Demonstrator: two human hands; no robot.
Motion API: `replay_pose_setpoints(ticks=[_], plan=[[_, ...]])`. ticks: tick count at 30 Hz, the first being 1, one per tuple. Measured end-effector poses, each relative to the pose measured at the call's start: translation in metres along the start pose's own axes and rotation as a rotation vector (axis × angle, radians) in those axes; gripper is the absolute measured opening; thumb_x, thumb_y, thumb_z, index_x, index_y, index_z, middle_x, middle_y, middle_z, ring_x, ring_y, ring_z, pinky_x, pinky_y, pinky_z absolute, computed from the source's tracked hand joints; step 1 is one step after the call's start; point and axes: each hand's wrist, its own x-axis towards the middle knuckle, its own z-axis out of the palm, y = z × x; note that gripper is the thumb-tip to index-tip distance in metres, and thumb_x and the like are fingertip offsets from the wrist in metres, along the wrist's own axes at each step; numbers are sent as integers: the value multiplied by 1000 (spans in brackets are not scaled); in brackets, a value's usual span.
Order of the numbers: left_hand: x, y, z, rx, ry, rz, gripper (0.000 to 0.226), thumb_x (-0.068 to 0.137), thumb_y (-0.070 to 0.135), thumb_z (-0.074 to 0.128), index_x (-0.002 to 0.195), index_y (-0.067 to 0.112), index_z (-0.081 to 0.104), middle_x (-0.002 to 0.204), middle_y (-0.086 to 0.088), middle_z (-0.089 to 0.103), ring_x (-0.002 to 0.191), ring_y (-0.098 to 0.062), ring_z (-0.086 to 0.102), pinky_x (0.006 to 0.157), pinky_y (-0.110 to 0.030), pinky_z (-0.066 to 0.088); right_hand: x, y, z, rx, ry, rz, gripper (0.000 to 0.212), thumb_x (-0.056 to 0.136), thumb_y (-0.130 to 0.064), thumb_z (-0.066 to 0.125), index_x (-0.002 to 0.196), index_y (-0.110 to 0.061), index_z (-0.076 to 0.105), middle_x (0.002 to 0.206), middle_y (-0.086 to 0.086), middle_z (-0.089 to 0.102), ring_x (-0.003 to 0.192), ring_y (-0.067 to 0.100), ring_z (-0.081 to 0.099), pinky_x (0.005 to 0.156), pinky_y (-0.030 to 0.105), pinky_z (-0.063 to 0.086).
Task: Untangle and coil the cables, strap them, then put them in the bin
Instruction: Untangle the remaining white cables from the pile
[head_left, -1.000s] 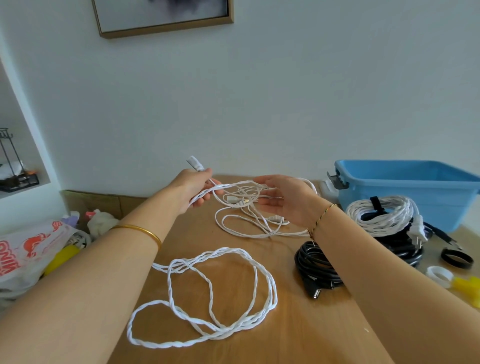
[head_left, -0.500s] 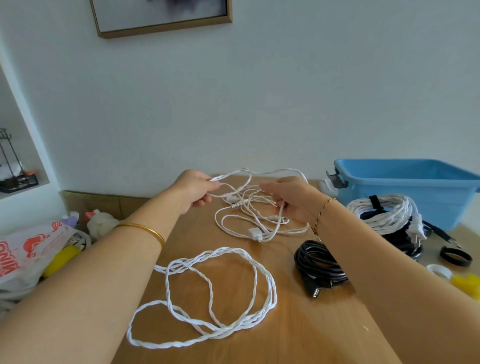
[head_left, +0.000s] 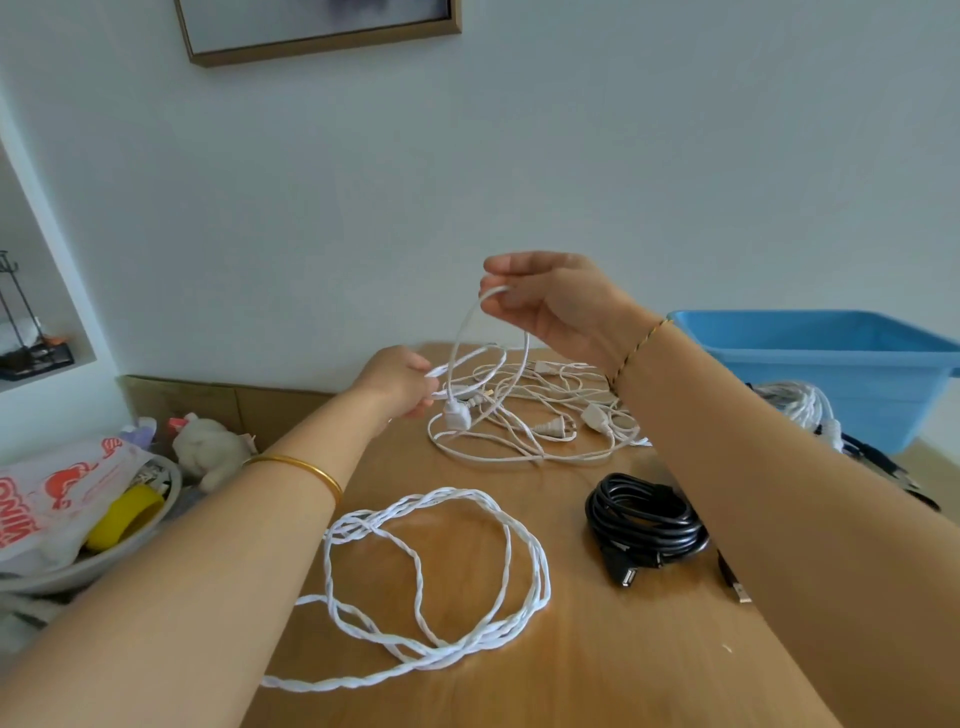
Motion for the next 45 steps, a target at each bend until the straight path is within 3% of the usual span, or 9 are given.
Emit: replay_pose_setpoints(ticks=[4, 7, 13, 17, 19, 23, 29, 41, 45], plan=[[-10, 15, -2, -192, 142, 163, 9, 86, 10, 62, 93, 13, 67, 103, -7, 66, 103, -23, 61, 92, -31, 45, 6, -12, 7, 1, 44, -86, 30, 82, 27, 41, 82, 3, 58, 77, 15, 57, 66, 20, 61, 63, 26, 58], [-26, 34, -4, -562, -108, 229, 24, 91, 31, 54, 88, 14, 69, 88, -3, 72, 94, -18, 66, 93, -33, 47, 9, -13, 7, -22, 119, -153, 29, 80, 27, 44, 81, 3, 58, 78, 16, 57, 68, 23, 60, 65, 26, 59], [-50, 40, 2, -572, -374, 314, 24, 99, 14, 46, 90, 6, 67, 53, 6, 43, 51, -9, 48, 66, -29, 53, 9, 1, -7, -65, 275, -219, 20, 81, 20, 55, 80, 0, 59, 73, 14, 58, 62, 20, 62, 67, 25, 59], [-53, 53, -2, -871, -363, 279, 26, 99, 13, 38, 92, 6, 62, 52, 8, 36, 43, -4, 30, 41, -15, 29, 2, 33, -27, -599, 403, -137, 9, 87, -9, 65, 78, -11, 64, 70, 6, 62, 43, 5, 52, 43, 20, 43], [-51, 56, -4, -1019, -337, 261, 30, 95, 9, 32, 96, 4, 62, 58, 5, 41, 47, -5, 30, 44, -16, 25, -4, 50, -36, -786, 417, -90, 9, 88, -18, 64, 83, -13, 69, 67, -1, 64, 41, 1, 43, 45, 18, 35], [-46, 48, 3, -1177, -203, 206, 35, 93, -4, 30, 111, 3, 59, 78, -4, 59, 63, -9, 47, 57, -20, 40, -23, 71, -30, -599, 283, 30, 15, 93, -12, 57, 100, -3, 67, 58, 4, 55, 46, 11, 50, 47, 20, 41], [-28, 24, 12, -1396, -92, 209, 42, 103, 7, 34, 145, 10, 33, 101, -5, 68, 94, -12, 66, 87, -32, 49, -34, 84, -13, -825, -13, 131, 16, 94, -16, 53, 93, -8, 66, 57, 4, 50, 36, 11, 42, 37, 19, 37], [-15, -13, 14, -1015, 357, 353, 24, 103, 9, 37, 122, 13, 51, 102, -10, 68, 94, -18, 70, 88, -28, 54, -34, 54, -8, -1088, -231, 206, 16, 89, -26, 61, 90, -14, 72, 51, -1, 44, 52, 22, 36, 40, 20, 34], [-15, -3, 18, -749, 362, 455, 30, 102, 9, 39, 129, 10, 52, 87, -4, 68, 75, -6, 67, 84, -24, 52, -37, 49, -1, -1135, -217, 156, 17, 86, -26, 65, 87, -10, 71, 46, -3, 43, 41, 17, 34, 37, 17, 30]])
